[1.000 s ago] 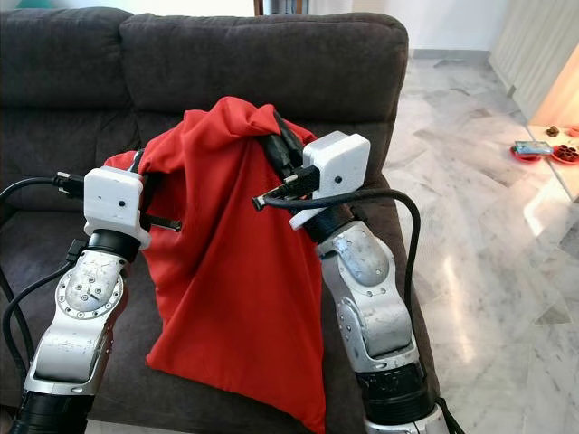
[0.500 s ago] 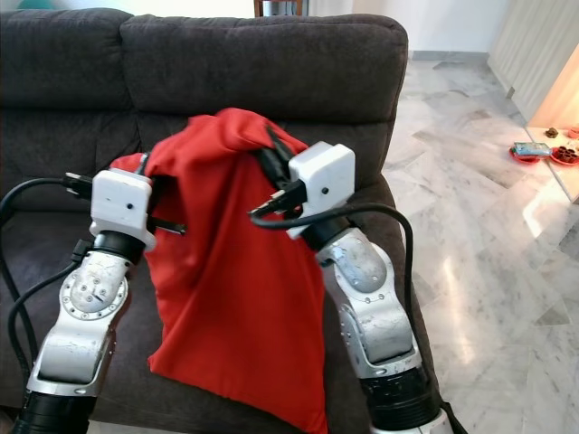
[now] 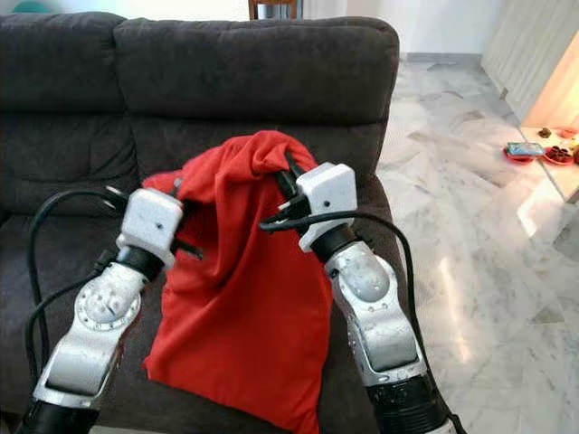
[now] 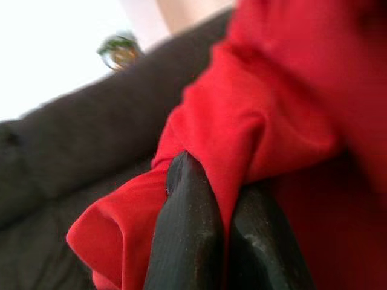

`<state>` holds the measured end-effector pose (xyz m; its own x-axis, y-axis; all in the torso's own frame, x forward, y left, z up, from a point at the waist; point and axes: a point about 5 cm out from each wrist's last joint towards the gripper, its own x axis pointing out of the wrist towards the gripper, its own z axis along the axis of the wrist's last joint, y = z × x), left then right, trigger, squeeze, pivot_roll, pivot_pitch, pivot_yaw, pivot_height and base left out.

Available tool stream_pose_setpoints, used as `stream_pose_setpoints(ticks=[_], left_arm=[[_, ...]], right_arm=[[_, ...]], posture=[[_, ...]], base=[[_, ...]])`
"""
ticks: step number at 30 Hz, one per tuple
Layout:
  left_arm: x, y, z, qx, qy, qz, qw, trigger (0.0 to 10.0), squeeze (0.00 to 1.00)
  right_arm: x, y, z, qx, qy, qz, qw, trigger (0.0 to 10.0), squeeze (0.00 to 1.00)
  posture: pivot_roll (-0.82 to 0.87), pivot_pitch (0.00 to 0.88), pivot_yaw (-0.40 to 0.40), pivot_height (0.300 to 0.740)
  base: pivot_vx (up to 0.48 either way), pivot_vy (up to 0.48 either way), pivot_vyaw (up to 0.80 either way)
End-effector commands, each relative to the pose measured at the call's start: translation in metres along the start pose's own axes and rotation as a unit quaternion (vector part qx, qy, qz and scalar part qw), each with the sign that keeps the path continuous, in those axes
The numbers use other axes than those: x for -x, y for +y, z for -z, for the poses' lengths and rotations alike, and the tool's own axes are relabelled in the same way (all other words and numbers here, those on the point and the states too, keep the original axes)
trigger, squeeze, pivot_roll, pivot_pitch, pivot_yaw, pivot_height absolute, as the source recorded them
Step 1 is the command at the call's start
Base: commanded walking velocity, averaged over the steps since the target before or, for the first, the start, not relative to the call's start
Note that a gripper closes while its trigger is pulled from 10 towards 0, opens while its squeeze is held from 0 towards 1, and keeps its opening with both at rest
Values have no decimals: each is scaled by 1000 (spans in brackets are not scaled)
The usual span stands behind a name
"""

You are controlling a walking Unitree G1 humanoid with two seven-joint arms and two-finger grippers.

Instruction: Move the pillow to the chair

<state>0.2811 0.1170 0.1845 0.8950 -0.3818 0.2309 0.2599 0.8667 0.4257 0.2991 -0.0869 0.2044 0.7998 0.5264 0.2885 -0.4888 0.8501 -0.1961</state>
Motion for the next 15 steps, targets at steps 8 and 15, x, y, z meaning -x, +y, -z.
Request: stream_pose_setpoints(ticks=[8, 15], left_arm=[[2, -25, 6, -16, 19, 82, 996, 10000, 0], [1, -22, 6, -19, 18, 75, 997, 10000, 839]], right_arm=[[2, 8, 9, 27, 41, -28, 998, 10000, 0], [3, 7, 12, 25, 51, -27, 998, 10000, 204]], posture=[[-12, 76, -3, 740], [-12, 76, -4, 740]], base=[[0, 0, 0], [0, 0, 0]])
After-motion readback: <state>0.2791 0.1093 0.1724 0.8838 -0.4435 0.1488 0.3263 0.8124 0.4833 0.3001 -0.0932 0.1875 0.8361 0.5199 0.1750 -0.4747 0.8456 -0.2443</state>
